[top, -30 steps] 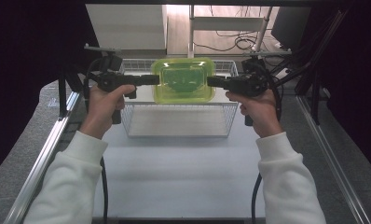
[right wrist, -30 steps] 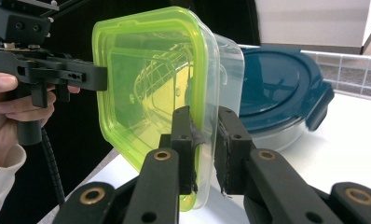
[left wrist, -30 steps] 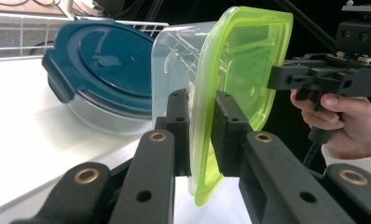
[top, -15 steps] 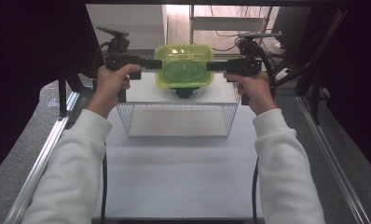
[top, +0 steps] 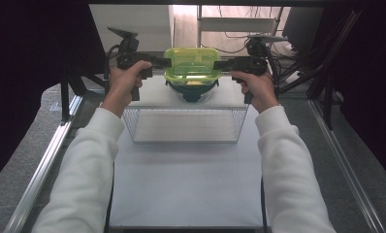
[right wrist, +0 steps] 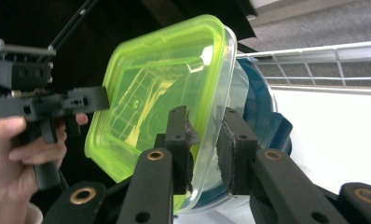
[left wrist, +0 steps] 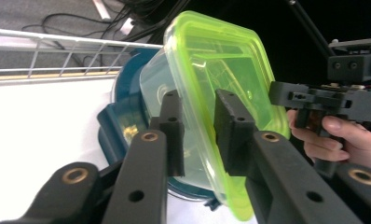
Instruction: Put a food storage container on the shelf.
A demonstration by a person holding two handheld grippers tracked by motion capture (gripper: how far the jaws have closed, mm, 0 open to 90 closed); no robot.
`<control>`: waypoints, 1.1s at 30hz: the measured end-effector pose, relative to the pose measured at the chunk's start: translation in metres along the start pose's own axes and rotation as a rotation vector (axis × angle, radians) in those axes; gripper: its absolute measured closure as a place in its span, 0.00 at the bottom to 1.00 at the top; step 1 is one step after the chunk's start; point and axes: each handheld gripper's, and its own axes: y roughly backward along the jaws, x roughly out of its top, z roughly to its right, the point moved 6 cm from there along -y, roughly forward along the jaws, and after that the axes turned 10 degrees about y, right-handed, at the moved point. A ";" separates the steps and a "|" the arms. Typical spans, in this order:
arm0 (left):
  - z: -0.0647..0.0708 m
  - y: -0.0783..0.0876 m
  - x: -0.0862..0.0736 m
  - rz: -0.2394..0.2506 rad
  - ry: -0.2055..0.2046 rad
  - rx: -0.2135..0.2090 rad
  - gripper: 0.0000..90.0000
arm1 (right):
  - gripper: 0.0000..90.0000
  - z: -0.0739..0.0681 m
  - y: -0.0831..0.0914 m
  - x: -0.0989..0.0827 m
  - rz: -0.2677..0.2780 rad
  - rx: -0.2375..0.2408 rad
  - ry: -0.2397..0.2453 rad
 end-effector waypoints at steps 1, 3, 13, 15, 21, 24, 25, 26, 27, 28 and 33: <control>-0.002 -0.002 0.001 0.000 0.014 -0.001 0.80 | 0.81 0.001 -0.002 0.000 0.005 -0.001 -0.020; -0.005 -0.004 0.002 -0.004 0.021 0.000 0.78 | 0.79 0.003 -0.004 0.000 0.014 -0.004 -0.042; -0.007 -0.006 0.008 0.033 0.034 -0.002 0.44 | 0.48 0.006 -0.008 0.003 0.077 0.007 -0.037; -0.005 0.001 0.010 0.061 0.023 -0.004 0.34 | 0.35 0.005 -0.006 0.004 0.089 -0.002 -0.005; 0.009 0.030 -0.002 0.092 -0.124 0.009 0.22 | 0.24 -0.007 0.023 0.001 0.141 -0.034 0.179; 0.016 0.047 -0.018 0.109 -0.218 0.035 0.21 | 0.23 -0.014 0.039 -0.008 0.148 -0.018 0.268; 0.018 0.053 -0.024 0.116 -0.241 0.033 0.21 | 0.24 -0.017 0.045 -0.012 0.150 -0.014 0.285; 0.019 0.058 -0.031 0.119 -0.260 0.033 0.21 | 0.24 -0.018 0.050 -0.017 0.144 -0.017 0.304; 0.019 0.063 -0.038 0.121 -0.273 0.034 0.21 | 0.24 -0.020 0.055 -0.023 0.139 -0.017 0.315; 0.018 0.067 -0.045 0.124 -0.282 0.040 0.21 | 0.24 -0.021 0.059 -0.029 0.140 -0.012 0.328; 0.012 0.083 -0.084 0.133 -0.323 0.059 0.21 | 0.24 -0.026 0.078 -0.061 0.117 -0.028 0.386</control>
